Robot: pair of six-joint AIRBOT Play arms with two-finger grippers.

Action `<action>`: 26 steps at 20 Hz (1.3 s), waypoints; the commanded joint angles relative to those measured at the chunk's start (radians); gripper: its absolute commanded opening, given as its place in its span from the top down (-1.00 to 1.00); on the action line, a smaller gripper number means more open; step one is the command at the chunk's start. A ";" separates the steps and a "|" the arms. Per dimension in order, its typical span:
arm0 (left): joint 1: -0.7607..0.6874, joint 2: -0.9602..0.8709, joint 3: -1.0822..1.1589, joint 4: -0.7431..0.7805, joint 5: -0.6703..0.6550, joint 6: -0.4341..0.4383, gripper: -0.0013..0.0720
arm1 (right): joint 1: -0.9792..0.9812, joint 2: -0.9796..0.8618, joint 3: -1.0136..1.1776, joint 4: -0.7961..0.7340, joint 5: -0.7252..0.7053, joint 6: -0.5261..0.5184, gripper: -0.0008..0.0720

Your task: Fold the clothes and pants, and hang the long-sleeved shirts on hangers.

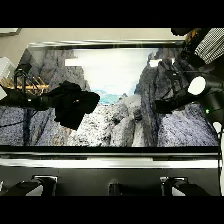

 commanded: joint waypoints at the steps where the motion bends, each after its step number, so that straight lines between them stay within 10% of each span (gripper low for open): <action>1: 0.000 0.000 0.000 0.000 0.000 0.000 0.92 | 0.001 0.001 0.001 0.000 0.000 0.000 0.90; 26: 0.000 -0.003 0.000 0.000 0.036 0.000 0.91 | 0.001 0.001 0.001 0.000 -0.010 0.000 0.90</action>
